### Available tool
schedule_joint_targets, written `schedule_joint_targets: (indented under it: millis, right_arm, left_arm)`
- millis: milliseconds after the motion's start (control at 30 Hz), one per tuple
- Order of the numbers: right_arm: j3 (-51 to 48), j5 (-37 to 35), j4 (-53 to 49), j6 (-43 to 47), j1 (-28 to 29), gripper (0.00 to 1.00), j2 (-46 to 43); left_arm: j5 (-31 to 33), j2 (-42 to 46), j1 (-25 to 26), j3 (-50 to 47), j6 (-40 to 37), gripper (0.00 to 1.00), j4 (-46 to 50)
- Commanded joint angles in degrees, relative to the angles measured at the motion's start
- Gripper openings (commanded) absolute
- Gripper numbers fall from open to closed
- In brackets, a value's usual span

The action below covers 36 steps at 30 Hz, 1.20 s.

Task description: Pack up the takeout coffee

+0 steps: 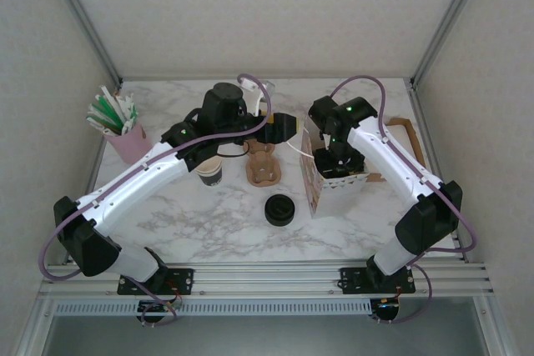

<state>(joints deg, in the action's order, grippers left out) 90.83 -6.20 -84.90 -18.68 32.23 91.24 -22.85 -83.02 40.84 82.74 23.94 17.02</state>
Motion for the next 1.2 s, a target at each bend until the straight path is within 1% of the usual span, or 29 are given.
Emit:
schedule_joint_targets:
  millis: [0, 433, 833, 1167]
  right_arm:
    - [-0.39, -0.47, -1.87, -0.57, -0.34, 0.67, 0.34]
    - [-0.78, -0.48, -1.28, -0.39, -0.34, 0.67, 0.43]
    - [-2.48, -1.14, 3.59, 1.03, -0.4, 0.67, 0.33]
    - [-7.03, 0.13, 8.09, 1.87, -1.19, 0.67, 2.23]
  left_arm:
    - [0.44, 0.58, 0.17, 0.01, -0.5, 0.87, -1.0]
    - [0.43, 0.58, 0.25, 0.14, -0.39, 0.87, -1.11]
    - [0.33, 0.36, 0.25, 0.06, -0.3, 0.87, -1.07]
    - [0.5, 0.58, 0.27, 0.14, -0.22, 0.87, -0.83]
